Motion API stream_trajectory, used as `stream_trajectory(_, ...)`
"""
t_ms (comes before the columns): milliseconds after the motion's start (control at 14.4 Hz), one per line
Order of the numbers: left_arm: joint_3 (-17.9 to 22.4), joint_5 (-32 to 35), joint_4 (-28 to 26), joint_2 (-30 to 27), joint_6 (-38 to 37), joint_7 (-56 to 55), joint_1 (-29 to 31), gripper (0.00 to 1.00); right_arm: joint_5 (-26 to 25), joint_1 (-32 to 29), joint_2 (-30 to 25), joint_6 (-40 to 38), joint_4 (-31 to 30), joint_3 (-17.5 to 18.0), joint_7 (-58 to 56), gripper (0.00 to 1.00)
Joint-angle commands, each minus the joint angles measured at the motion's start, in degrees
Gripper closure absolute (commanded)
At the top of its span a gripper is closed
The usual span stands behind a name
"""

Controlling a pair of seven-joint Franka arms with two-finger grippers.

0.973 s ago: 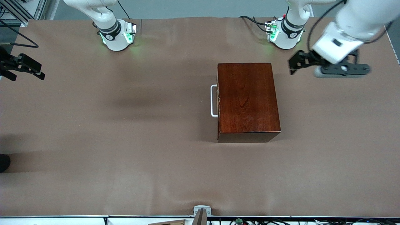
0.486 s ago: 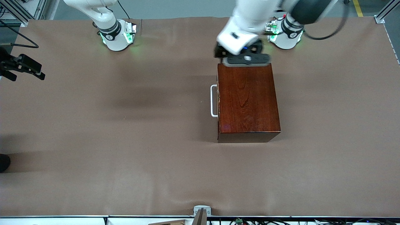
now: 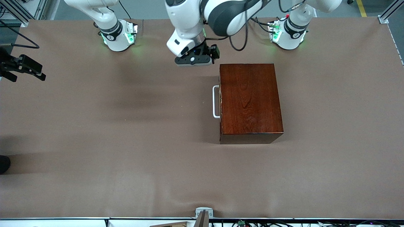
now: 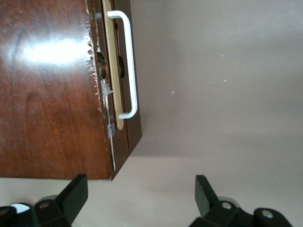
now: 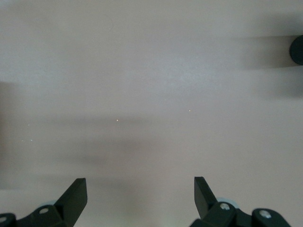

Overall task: Open drawer, take yellow block, close drawer
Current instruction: 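Move the left gripper over to the white drawer handle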

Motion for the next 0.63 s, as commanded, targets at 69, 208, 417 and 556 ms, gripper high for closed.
stream_trajectory(69,5.4,1.2,2.7,4.1,-0.3,0.3,-4.3,0.0,-0.1,-0.3,0.3,-0.2,0.7,0.4,0.8,0.0)
stream_trajectory(208,5.7,1.3,2.6,5.6,-0.3,1.9,-4.1,0.0,-0.1,-0.3,0.2,-0.2,0.7,0.4,0.8,0.0)
stream_trajectory(417,7.3,1.3,2.7,7.5,2.1,3.9,-4.1,0.0,-0.1,-0.3,0.3,-0.2,0.7,0.4,0.8,0.0)
stream_trajectory(556,8.2,1.3,2.7,8.6,4.4,5.0,-4.1,0.0,-0.1,-0.5,0.3,-0.2,0.7,0.4,0.8,0.0)
